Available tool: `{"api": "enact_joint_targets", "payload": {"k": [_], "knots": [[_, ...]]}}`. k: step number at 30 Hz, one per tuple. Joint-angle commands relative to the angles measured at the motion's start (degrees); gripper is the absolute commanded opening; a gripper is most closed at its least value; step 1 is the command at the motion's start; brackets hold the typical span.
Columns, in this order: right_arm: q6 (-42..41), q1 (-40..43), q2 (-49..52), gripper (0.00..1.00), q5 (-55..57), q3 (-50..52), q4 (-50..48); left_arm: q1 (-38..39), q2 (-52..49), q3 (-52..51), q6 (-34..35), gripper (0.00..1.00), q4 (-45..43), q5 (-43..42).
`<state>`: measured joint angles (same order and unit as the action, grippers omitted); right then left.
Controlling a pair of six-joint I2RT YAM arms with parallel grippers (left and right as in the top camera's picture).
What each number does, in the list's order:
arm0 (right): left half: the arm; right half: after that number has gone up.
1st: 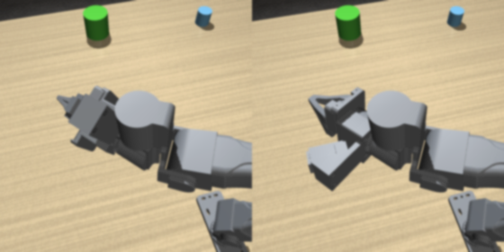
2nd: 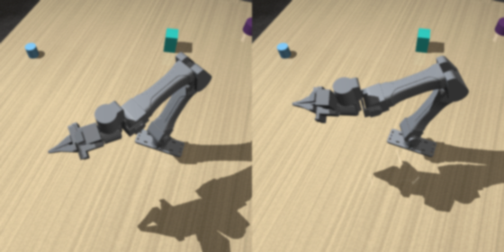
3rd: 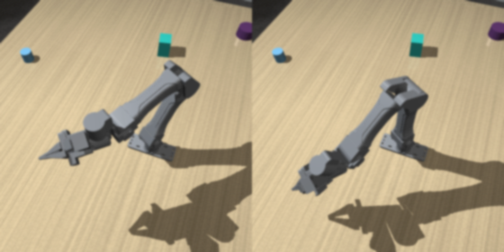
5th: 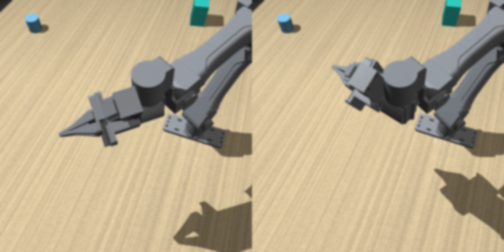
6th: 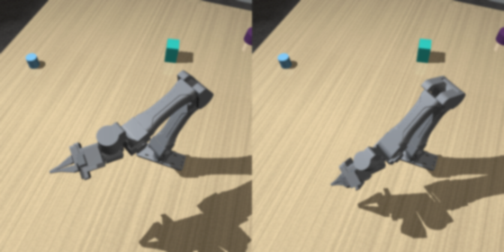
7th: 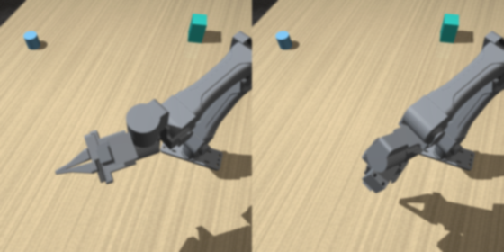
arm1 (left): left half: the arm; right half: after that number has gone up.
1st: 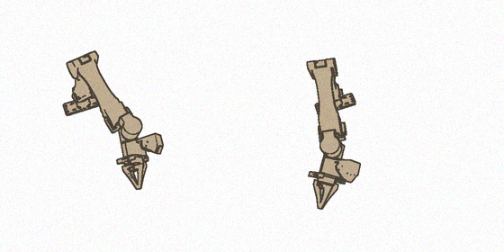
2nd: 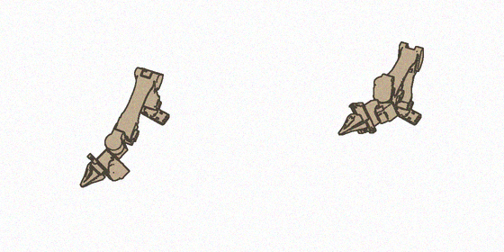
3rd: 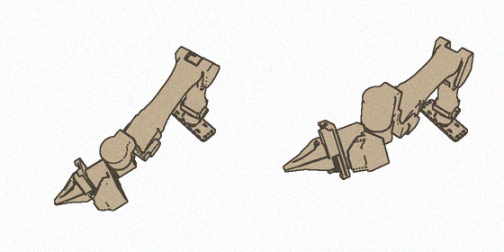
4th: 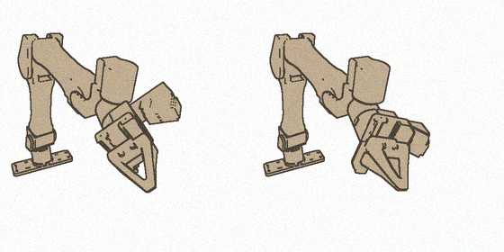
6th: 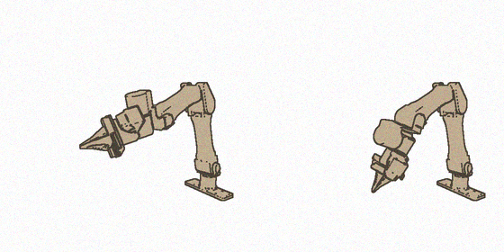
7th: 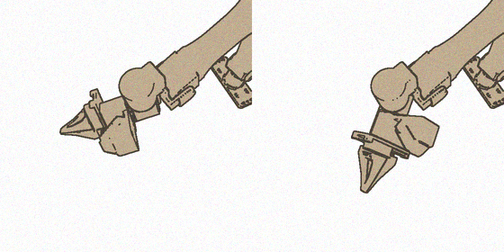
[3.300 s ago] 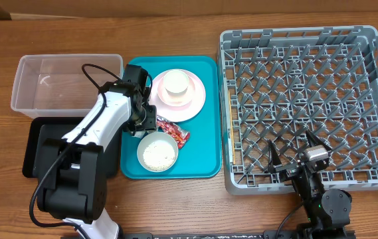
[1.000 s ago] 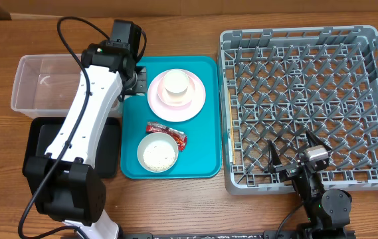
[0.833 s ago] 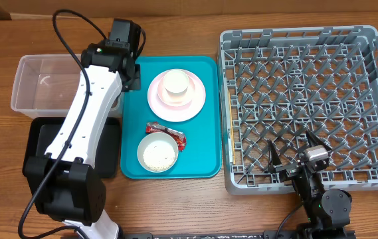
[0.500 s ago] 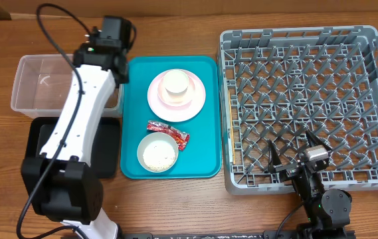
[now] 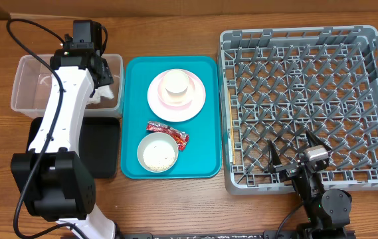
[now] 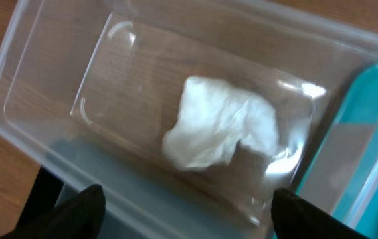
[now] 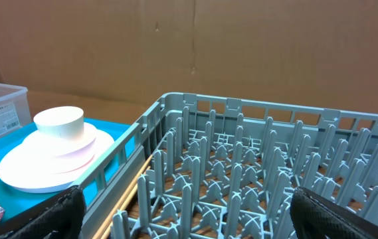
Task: Sort waste into correct bins and load items into the dishwasher
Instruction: 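Carry the tissue left and release it into the clear bin, then move the left gripper to the red wrapper beside the rice bowl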
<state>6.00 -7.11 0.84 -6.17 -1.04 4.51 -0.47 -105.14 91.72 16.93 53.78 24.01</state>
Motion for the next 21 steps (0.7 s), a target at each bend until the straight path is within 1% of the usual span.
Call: {"api": "enact_joint_targets", "payload": {"k": [1,3,5,6,7,8,10,11,12,14,18,21], "knots": [[0.0,0.2,-0.7,1.00,-0.3,0.6,-0.3,1.8,1.1,3.9,-0.2,0.82,3.1,-1.3],[0.0,0.2,-0.7,1.00,-0.3,0.6,-0.3,3.3,2.0,5.4,-0.2,0.82,5.2,-3.0],[0.0,0.2,-0.7,1.00,-0.3,0.6,-0.3,4.7,2.9,6.3,-0.2,0.81,6.9,-6.9],[0.0,0.2,-0.7,1.00,-0.3,0.6,-0.3,5.5,3.4,6.5,-0.2,0.76,8.1,-10.7],[0.0,0.2,-0.7,1.00,-0.3,0.6,-0.3,6.2,3.9,6.5,-0.2,0.62,9.5,-14.8],[0.0,0.2,-0.7,1.00,-0.3,0.6,-0.3,7.5,4.3,6.5,-0.2,0.27,12.7,-24.8],[0.0,0.2,-0.7,1.00,-0.3,0.6,-0.3,9.0,4.0,6.2,-0.3,0.13,16.1,-35.6],[0.0,0.2,-0.7,1.00,-0.3,0.6,-0.3,9.9,4.0,5.7,-0.5,0.06,17.3,-39.2],[0.0,0.2,-0.7,1.00,-0.3,0.6,-0.3,10.8,4.0,5.0,-0.6,0.04,18.1,-41.0],[0.0,0.2,-0.7,1.00,-0.3,0.6,-0.3,13.1,4.0,3.3,-0.7,0.04,18.5,-41.5],[0.0,0.2,-0.7,1.00,-0.3,0.6,-0.3,18.0,3.9,-0.4,-0.5,0.04,17.7,-37.0],[0.0,0.2,-0.7,1.00,-0.3,0.6,-0.3,21.2,3.9,-3.5,1.8,0.06,17.5,-35.6]]}}
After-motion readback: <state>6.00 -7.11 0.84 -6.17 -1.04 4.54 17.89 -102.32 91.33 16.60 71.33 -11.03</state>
